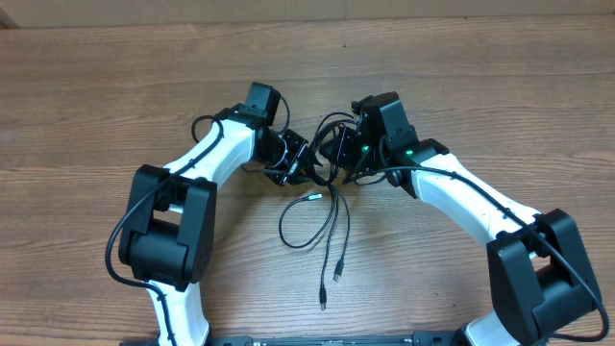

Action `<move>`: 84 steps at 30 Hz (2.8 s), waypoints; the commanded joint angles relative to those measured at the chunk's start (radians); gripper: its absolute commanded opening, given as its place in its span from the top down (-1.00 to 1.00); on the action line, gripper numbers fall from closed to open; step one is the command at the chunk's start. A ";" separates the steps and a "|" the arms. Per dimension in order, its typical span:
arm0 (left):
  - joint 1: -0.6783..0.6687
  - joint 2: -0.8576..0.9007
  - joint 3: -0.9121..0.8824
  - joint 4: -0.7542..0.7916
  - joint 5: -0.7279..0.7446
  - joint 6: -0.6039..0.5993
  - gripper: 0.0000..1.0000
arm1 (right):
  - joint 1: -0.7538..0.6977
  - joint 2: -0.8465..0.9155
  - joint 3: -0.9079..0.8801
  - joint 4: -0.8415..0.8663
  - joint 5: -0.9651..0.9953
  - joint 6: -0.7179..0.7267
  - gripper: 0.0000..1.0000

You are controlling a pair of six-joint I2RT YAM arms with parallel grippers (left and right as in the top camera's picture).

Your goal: Untangle cables

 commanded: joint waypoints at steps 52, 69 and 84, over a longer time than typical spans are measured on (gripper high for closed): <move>0.310 0.013 0.104 1.429 0.430 -0.675 0.91 | -0.001 -0.015 0.024 -0.345 0.110 -0.295 0.92; 0.301 0.013 0.104 0.213 0.232 0.241 0.06 | -0.002 -0.015 0.024 -0.354 0.155 -0.269 0.92; -0.067 0.013 0.104 0.001 -0.600 0.426 0.13 | -0.002 -0.015 0.024 -0.365 0.140 -0.269 0.92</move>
